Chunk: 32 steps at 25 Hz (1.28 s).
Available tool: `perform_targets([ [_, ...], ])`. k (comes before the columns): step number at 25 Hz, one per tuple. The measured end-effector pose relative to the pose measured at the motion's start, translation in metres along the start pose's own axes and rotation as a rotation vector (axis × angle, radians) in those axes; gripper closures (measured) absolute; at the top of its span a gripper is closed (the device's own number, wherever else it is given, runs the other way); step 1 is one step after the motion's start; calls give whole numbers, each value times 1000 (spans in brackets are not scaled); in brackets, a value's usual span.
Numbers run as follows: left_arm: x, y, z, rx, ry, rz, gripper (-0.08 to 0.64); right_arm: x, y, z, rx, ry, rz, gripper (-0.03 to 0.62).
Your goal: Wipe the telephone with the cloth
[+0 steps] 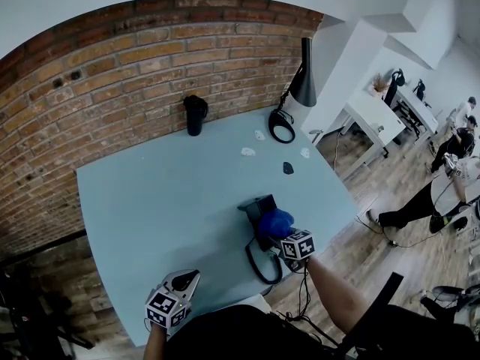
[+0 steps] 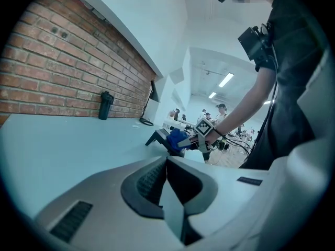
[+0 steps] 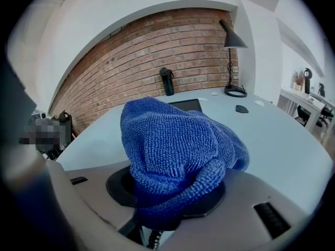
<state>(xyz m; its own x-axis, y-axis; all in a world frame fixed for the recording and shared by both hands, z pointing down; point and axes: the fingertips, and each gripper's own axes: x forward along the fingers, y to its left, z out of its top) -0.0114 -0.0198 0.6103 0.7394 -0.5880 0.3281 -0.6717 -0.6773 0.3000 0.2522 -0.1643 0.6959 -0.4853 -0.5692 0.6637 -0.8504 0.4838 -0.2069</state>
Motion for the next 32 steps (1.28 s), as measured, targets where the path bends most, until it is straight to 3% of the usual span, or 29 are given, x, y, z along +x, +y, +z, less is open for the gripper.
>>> perform_targets([
  [15, 0, -2, -2, 2, 4, -11, 560, -5, 3, -20, 19, 39, -2, 413],
  [32, 1, -6, -5, 4, 10, -22, 560, -12, 8, -38, 62, 16, -39, 413],
])
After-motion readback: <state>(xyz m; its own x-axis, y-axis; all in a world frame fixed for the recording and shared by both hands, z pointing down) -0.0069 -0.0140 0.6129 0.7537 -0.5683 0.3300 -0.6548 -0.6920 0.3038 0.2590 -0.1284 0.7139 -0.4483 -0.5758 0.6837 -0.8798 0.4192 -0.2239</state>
